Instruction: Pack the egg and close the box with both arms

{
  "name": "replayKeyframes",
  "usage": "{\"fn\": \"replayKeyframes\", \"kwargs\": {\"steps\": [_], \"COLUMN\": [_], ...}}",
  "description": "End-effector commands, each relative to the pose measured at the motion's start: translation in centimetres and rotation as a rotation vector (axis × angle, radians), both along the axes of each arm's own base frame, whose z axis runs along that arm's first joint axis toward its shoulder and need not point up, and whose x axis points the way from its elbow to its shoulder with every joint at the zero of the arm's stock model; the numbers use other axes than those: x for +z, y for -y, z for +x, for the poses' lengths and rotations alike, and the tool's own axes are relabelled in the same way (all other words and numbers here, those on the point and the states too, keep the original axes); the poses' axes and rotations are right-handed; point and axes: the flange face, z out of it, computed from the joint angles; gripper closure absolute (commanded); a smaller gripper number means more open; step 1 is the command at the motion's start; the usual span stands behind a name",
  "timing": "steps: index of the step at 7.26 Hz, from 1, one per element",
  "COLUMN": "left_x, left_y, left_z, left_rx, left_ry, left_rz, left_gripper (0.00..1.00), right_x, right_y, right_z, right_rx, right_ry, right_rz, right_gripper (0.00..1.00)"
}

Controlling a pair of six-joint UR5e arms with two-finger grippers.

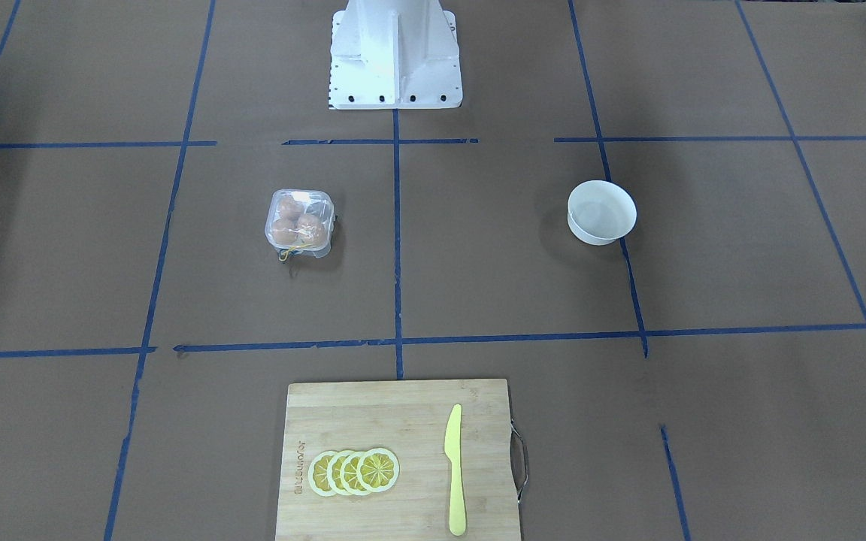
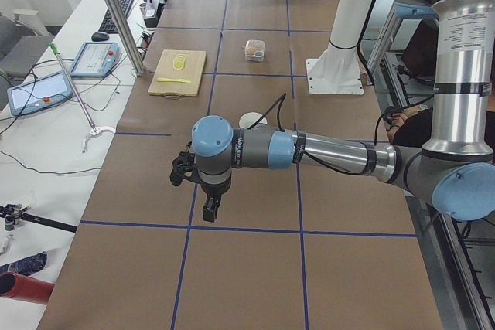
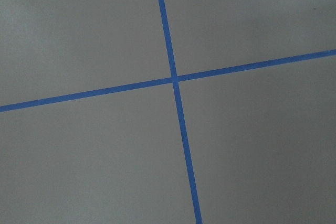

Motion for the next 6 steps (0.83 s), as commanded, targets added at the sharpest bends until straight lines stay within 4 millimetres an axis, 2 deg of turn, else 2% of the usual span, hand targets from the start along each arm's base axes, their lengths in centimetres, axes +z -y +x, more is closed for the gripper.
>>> {"fn": "replayKeyframes", "kwargs": {"steps": [1, 2, 3, 4, 5, 6], "left_x": [-0.1, -1.7, -2.5, -3.3, -1.7, -0.1], "left_y": [0.0, 0.5, 0.8, 0.5, 0.0, -0.2], "left_z": [0.0, -0.1, -0.4, -0.8, -0.6, -0.7], "left_rx": [-0.001, -0.002, -0.005, -0.014, -0.013, -0.014], "left_ry": [-0.002, 0.005, 0.003, 0.004, 0.006, 0.004], "left_rz": [0.013, 0.047, 0.055, 0.069, 0.033, -0.001], "left_gripper": [0.0, 0.0, 0.0, 0.0, 0.0, 0.0], "right_x": [-1.0, -0.4, -1.0, -0.2, 0.5, 0.3], "right_y": [0.6, 1.3, 1.4, 2.2, 1.6, 1.6], "right_z": [-0.1, -0.2, -0.3, -0.5, -0.5, -0.4], "right_rx": [0.006, -0.001, -0.003, -0.007, -0.007, -0.006], "right_ry": [0.017, 0.021, 0.046, 0.052, 0.051, 0.038], "right_rz": [0.007, 0.005, 0.005, -0.01, -0.021, -0.006], "right_gripper": [0.0, 0.0, 0.0, 0.0, 0.0, 0.0]}}
